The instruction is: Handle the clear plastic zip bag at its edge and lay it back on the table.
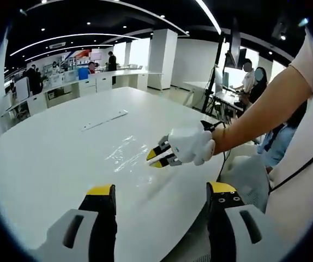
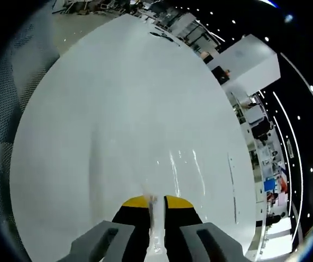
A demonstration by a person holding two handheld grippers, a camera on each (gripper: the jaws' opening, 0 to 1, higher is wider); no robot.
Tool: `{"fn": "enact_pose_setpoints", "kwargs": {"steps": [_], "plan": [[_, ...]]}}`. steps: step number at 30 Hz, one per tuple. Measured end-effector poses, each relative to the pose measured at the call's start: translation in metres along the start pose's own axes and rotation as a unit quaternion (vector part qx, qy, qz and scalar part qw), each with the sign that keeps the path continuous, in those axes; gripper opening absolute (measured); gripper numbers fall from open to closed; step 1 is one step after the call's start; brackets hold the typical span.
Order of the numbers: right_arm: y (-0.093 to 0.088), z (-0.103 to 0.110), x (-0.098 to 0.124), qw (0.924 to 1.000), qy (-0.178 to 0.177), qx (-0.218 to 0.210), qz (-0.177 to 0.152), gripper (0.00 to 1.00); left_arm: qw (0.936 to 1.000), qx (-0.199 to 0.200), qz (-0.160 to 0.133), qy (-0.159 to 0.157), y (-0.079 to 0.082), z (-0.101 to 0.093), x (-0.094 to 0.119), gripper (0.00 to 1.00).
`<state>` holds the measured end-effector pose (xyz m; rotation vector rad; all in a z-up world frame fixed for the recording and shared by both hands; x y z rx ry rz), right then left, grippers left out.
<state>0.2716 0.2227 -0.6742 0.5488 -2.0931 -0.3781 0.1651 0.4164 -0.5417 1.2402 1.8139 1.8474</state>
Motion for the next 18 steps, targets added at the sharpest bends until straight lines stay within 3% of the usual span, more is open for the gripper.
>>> {"fn": "enact_pose_setpoints", "kwargs": {"steps": [10,18], "plan": [[-0.005,0.011,-0.002,0.9994,0.028,-0.015,0.013,0.22,1.0000,-0.001,0.001,-0.001,-0.002,-0.002,0.001,0.66],[-0.007,0.017,-0.004,0.9981,0.051,-0.028,0.016,0.26,1.0000,0.000,0.002,0.001,-0.006,-0.002,0.003,0.65]]}}
Point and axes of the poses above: the point that each gripper's makers call its tool centre point, and the gripper's own axes: x roughly backward along the fingers, z roughly to its left, y roughly out of its top, the point moved 9 cm from there along x, roughly backward along the fingers, and after that the axes turned 10 degrees about -z, right-handed, at the moved point
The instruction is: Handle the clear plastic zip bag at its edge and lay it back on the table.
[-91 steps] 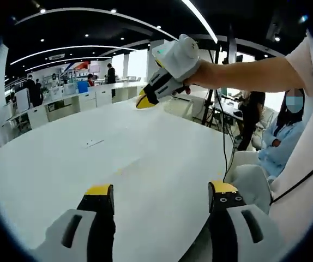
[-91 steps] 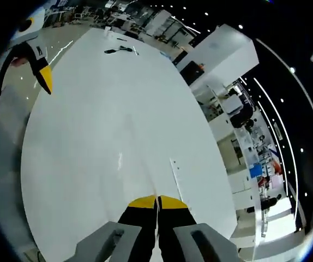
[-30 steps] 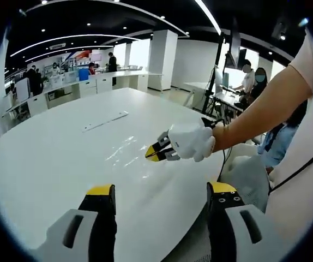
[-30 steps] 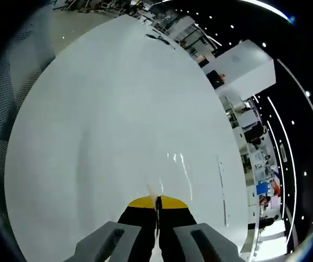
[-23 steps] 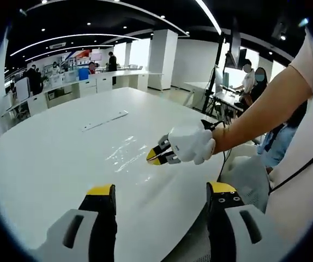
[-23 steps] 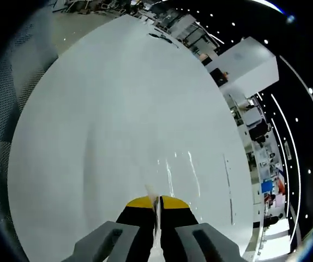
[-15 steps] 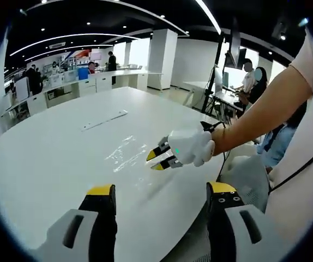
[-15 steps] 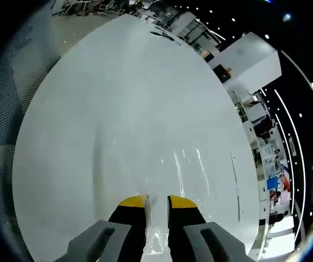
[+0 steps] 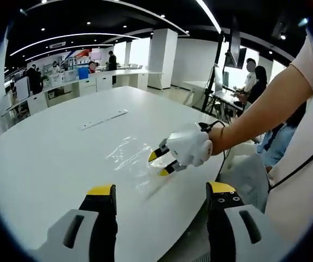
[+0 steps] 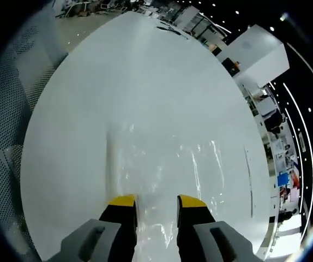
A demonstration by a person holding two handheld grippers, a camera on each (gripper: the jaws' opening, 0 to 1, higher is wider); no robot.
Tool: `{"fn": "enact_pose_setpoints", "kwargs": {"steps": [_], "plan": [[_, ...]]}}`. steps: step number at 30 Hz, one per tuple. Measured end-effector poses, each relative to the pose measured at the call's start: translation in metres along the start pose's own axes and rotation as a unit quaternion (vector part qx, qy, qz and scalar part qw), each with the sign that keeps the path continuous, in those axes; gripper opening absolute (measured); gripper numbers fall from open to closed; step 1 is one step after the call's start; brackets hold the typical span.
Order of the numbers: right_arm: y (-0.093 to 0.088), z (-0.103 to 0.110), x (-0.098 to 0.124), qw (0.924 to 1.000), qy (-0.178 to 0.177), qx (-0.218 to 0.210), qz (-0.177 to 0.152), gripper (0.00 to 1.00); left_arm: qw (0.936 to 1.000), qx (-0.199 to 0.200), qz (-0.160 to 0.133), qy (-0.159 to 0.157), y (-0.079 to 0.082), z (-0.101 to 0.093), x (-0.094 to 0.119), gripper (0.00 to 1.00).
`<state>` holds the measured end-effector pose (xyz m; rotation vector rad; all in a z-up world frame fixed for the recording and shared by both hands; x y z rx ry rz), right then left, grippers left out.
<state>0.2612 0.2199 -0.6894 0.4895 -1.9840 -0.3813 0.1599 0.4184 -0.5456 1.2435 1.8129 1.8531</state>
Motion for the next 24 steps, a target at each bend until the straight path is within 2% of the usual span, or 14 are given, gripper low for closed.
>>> {"fn": "enact_pose_setpoints", "kwargs": {"steps": [7,11,19,23,24], "plan": [[-0.001,0.001,0.000,0.9998,0.016,-0.007,0.004,0.31,1.0000,0.000,-0.002,0.002,0.001,0.000,0.001,0.65],[0.000,0.001,0.002,0.9994,0.029,-0.020,-0.003,0.36,1.0000,0.000,-0.003,0.001,0.001,-0.001,0.000,0.64],[0.005,0.000,0.011,0.9983,0.031,-0.044,-0.024,0.43,1.0000,0.001,-0.007,0.003,-0.001,0.000,0.001,0.65],[0.005,-0.001,0.017,0.9955,0.027,-0.081,-0.042,0.47,0.9999,0.003,-0.011,0.007,-0.005,0.001,0.004,0.66],[0.004,-0.002,0.020,0.9933,0.022,-0.101,-0.051,0.47,0.9999,0.003,-0.010,0.009,-0.007,0.001,0.005,0.66]]}}
Point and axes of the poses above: the point that each gripper's makers call its tool centre point, and the gripper's own axes: x roughly backward along the fingers, z roughly to its left, y roughly out of its top, the point moved 9 cm from there along x, roughly backward along the fingers, and after that the axes turned 10 degrees about -z, right-handed, at the moved point
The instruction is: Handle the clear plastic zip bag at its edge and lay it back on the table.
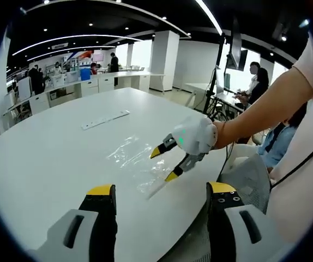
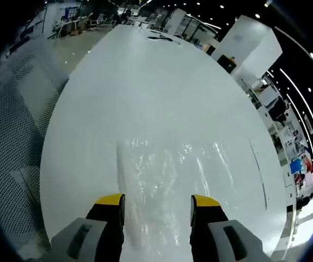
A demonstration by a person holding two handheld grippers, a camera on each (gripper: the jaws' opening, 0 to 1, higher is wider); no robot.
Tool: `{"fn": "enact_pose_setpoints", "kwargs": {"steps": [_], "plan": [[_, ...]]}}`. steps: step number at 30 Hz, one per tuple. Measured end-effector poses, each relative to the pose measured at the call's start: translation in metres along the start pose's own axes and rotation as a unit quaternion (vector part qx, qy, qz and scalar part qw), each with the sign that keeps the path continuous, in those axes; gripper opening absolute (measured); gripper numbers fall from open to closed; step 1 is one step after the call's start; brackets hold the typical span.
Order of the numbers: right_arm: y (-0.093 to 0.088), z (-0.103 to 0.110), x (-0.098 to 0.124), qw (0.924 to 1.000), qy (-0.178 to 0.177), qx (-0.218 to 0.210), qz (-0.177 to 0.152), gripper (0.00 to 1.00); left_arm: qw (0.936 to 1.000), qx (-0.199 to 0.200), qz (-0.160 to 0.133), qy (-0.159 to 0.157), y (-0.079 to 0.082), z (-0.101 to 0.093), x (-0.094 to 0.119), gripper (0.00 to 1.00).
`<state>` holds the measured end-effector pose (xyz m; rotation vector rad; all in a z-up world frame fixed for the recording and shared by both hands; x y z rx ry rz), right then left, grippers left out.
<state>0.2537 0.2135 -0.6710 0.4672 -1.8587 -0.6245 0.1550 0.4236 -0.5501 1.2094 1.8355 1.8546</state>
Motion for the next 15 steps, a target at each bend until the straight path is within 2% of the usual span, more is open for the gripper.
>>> {"fn": "enact_pose_setpoints", "kwargs": {"steps": [8,15], "plan": [[-0.001,0.002,0.023,0.9974,-0.021,-0.060,-0.034,0.51,0.9998,0.003,-0.003,0.020,-0.017,0.007,0.005,0.67],[-0.009,0.009,0.046,0.9907,-0.045,-0.109,-0.068,0.56,0.9993,-0.002,-0.003,0.037,-0.031,0.012,0.009,0.69]]}}
Point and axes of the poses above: the point that each gripper's makers call its tool centre point, and the gripper's own axes: x roughly backward along the fingers, z roughly to its left, y roughly out of its top, the point moved 9 cm from there along x, roughly backward along the fingers, and after that the axes turned 10 degrees about -z, right-handed, at the moved point
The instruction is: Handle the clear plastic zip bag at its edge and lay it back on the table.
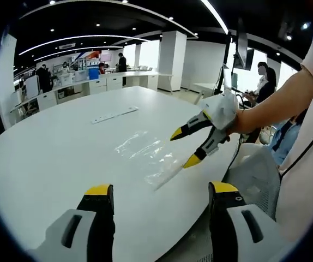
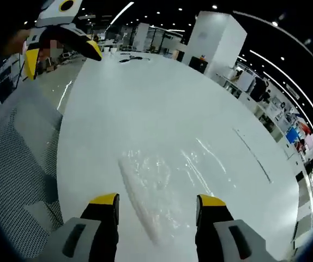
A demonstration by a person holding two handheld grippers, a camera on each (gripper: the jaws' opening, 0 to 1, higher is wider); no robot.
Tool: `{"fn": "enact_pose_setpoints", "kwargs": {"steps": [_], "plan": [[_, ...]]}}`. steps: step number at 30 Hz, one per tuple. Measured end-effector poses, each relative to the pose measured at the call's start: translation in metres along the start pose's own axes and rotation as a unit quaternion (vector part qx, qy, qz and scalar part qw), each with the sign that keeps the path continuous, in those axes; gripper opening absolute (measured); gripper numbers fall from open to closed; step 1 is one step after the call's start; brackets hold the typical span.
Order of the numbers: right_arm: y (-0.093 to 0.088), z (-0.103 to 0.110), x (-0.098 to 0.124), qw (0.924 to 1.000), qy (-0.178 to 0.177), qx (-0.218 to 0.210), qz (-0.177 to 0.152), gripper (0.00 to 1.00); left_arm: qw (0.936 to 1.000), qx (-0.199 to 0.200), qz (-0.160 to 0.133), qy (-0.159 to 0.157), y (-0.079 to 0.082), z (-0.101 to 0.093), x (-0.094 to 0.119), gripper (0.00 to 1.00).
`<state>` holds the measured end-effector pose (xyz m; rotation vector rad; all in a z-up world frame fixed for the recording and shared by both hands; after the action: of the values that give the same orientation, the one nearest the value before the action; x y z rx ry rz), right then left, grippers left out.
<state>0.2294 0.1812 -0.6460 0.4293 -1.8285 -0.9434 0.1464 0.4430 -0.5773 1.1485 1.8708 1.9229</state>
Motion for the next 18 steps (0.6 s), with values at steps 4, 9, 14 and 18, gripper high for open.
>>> {"fn": "enact_pose_setpoints", "kwargs": {"steps": [4,9,14,18], "plan": [[-0.001,0.002,0.013,0.9993,-0.016,-0.028,-0.022,0.59,1.0000,0.002,-0.002,0.008,-0.007,0.002,0.003,0.70],[-0.003,0.007,0.030,0.9968,-0.030,-0.056,-0.048,0.62,0.9998,0.002,-0.004,0.017,-0.012,0.000,0.006,0.71],[-0.001,0.014,0.046,0.9933,-0.047,-0.079,-0.071,0.66,0.9997,0.005,-0.005,0.024,-0.021,-0.001,0.008,0.72],[0.001,0.021,0.059,0.9896,-0.062,-0.092,-0.092,0.69,0.9996,0.006,-0.003,0.028,-0.028,-0.001,0.010,0.72]]}}
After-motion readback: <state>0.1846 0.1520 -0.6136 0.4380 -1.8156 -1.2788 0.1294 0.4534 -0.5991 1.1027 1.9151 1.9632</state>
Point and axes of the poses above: the point that each gripper's makers call its tool centre point, and the gripper's own axes: x roughly backward along the fingers, z roughly to its left, y roughly out of its top, the point moved 9 cm from there along x, roughly backward along the fingers, and after that the axes turned 10 degrees about -z, right-handed, at the moved point
